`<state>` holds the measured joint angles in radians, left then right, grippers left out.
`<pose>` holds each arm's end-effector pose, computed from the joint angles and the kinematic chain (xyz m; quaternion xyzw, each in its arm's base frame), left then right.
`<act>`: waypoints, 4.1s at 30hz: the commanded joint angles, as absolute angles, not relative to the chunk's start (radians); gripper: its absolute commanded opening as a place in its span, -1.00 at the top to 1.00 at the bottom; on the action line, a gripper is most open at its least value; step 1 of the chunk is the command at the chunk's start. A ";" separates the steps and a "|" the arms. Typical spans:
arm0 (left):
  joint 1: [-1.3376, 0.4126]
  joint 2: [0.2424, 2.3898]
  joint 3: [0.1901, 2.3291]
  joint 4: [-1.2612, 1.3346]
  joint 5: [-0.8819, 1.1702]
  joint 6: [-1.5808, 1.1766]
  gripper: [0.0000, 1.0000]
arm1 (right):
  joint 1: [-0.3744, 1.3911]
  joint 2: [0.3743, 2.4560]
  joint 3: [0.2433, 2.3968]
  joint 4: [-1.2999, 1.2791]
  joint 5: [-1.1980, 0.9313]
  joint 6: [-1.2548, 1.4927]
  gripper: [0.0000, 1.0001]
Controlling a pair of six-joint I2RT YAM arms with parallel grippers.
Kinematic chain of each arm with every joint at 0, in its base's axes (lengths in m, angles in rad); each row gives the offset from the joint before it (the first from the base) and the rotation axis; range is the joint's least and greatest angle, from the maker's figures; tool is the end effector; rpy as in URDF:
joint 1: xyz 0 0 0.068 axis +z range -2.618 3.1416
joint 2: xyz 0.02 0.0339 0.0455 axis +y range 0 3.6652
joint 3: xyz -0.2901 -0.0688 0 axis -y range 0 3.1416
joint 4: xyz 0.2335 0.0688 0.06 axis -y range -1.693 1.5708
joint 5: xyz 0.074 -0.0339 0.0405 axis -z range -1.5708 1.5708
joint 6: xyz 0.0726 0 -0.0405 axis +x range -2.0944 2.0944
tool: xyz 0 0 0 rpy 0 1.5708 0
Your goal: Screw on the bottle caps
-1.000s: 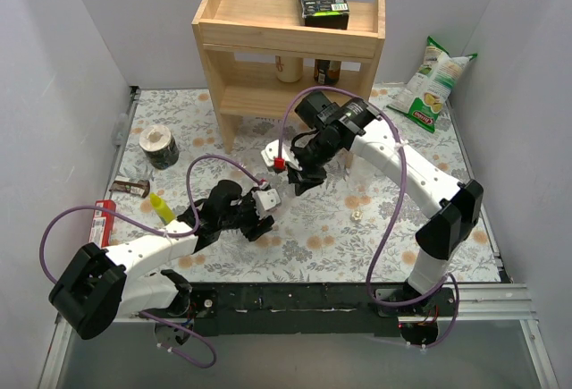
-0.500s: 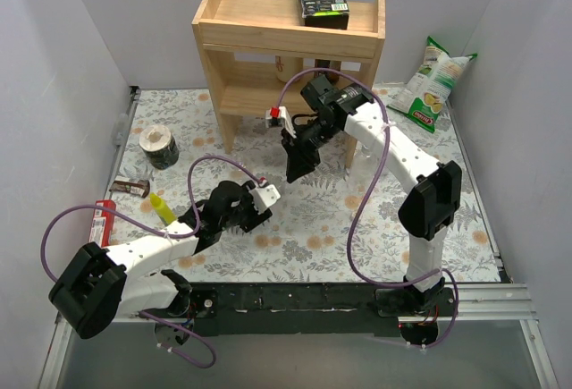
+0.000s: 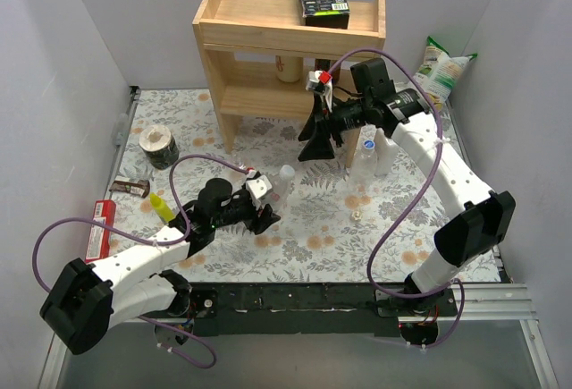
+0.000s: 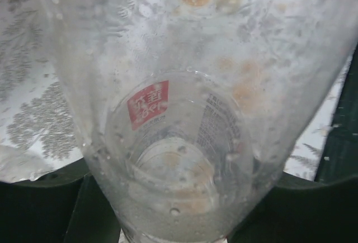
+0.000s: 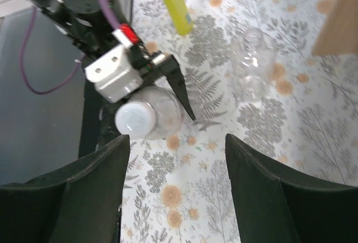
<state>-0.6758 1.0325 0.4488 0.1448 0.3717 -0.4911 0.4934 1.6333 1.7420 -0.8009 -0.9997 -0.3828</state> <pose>0.1609 -0.1628 0.2238 0.1752 0.8169 -0.4205 0.3539 0.2801 0.2200 0.4157 -0.5216 0.6328 0.4538 0.3487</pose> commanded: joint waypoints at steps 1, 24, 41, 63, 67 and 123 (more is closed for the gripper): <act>-0.667 1.032 0.472 0.187 0.523 -0.600 1.00 | 0.526 1.601 1.664 -0.629 -1.123 -0.315 -0.51; -0.666 1.097 0.508 0.285 0.443 -0.690 1.00 | 0.604 1.559 1.491 -0.391 -1.023 -0.098 0.47; -0.712 1.177 0.526 0.268 0.112 -0.841 -0.26 | 0.655 1.597 1.620 -0.627 -0.767 -0.230 0.88; -0.692 1.101 0.499 0.160 0.235 -0.663 -0.96 | 0.515 1.718 1.898 -0.957 -0.483 -0.580 0.94; -0.689 1.106 0.505 0.167 0.248 -0.667 -0.96 | 0.503 1.709 1.852 -0.928 -0.449 -0.598 0.95; -0.680 1.143 0.492 0.204 0.336 -0.695 -0.96 | 0.453 1.511 1.499 -0.693 -0.428 -0.523 -0.19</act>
<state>-0.6834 1.1503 0.4767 0.1944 0.3229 -0.6960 0.4500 1.5471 1.5055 -0.7227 -0.4271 -0.5297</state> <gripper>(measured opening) 0.982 0.592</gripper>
